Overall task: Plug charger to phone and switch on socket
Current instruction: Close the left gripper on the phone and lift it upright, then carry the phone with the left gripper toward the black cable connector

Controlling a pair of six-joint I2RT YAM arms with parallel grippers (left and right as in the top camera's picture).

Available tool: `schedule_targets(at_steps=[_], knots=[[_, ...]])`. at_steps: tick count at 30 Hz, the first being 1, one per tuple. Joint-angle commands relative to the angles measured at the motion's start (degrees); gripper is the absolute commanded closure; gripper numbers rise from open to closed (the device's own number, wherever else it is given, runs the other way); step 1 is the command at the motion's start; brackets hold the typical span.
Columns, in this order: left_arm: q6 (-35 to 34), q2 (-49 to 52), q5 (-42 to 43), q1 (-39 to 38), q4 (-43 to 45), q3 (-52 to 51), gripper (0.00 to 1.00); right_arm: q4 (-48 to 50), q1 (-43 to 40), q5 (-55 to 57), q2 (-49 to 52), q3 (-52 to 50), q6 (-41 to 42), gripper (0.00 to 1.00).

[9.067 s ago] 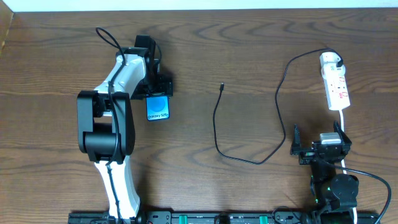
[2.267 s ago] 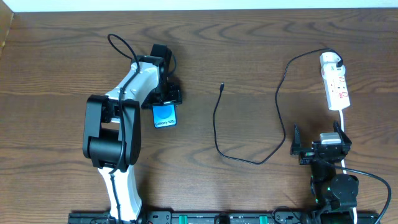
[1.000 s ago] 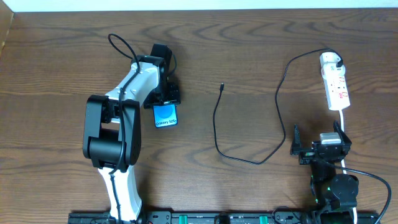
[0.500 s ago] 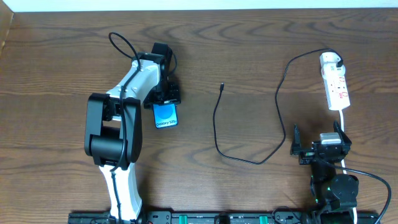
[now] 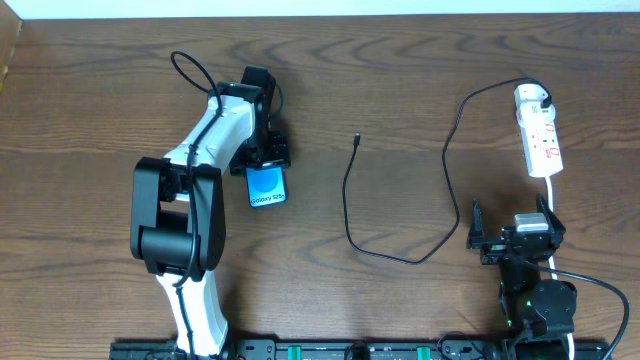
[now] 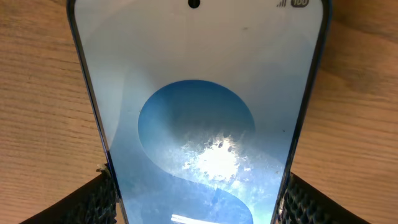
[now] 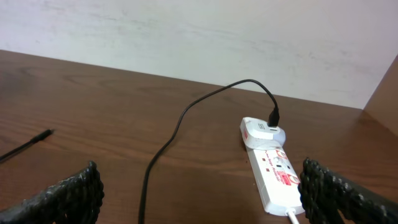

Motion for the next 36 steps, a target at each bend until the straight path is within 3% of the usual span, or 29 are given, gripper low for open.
schedule_targets(at_steps=[1,36], knots=[[-0.07,-2.05,2.64,-0.09,-0.5,-0.09,0.31,-0.11,0.42,0.46,-0.37,-0.26,-0.39,0.01],[1.25,-2.12,26.99,2.56,-0.02,0.07,0.32,-0.11,0.42,0.46,-0.37,-0.26,-0.39,0.01]])
